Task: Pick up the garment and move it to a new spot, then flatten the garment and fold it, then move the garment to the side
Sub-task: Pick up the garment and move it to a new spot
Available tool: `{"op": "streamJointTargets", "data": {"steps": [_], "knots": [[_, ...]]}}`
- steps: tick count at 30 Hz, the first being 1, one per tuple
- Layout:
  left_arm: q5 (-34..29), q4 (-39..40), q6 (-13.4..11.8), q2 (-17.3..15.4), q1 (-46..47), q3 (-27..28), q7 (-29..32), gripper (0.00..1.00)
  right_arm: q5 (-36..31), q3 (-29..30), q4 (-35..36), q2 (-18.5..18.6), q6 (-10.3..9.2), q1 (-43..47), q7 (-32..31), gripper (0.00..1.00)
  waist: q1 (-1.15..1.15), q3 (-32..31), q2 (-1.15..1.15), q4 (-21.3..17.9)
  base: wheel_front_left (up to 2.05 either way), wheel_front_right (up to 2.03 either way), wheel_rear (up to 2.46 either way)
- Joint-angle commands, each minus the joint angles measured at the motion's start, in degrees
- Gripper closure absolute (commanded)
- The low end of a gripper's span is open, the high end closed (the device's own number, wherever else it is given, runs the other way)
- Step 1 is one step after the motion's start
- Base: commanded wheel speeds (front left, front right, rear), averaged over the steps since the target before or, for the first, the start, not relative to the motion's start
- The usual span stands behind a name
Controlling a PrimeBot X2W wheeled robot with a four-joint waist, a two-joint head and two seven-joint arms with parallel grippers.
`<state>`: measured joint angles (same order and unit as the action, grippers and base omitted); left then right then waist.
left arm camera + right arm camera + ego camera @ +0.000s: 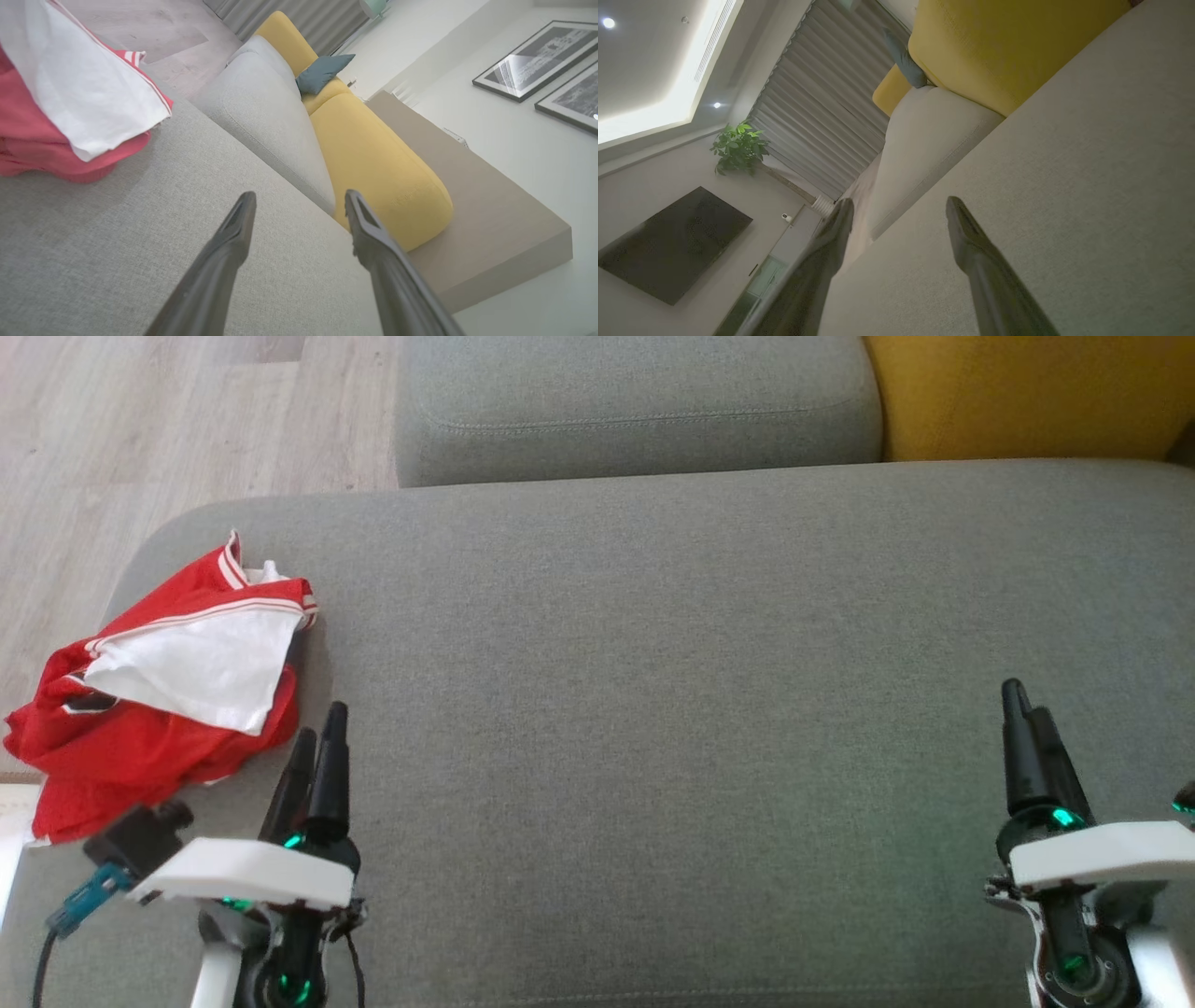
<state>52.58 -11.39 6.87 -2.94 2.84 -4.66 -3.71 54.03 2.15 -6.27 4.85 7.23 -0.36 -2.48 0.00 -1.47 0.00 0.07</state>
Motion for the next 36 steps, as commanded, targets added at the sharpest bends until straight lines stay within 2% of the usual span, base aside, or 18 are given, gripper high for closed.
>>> {"op": "streamJointTargets", "data": {"steps": [1, 18, 36], "knots": [[-2.33, 2.33, 0.07, -1.06, 3.91, 0.62, -0.86, 0.00, -2.06, -0.88, 2.51, 1.56, 0.14, -1.24, 0.66, 0.00, 0.00, -0.05, 0.00, -0.02, 0.00, 0.00, 0.00], [-17.16, 0.27, -1.55, -2.01, 3.75, -1.53, -3.88, 0.00, -15.92, -2.43, 2.32, 1.77, 0.18, 0.08, 1.12, 0.00, 0.00, -0.51, 0.00, -0.32, 0.00, 0.00, 0.00], [-28.68, -1.93, -3.15, -2.59, 3.69, -2.42, -6.73, 0.00, -27.70, -3.74, 1.96, 1.77, 0.21, 0.80, 2.21, 0.00, 0.00, -0.81, 0.00, -0.48, 0.00, 0.00, 0.00]]}}
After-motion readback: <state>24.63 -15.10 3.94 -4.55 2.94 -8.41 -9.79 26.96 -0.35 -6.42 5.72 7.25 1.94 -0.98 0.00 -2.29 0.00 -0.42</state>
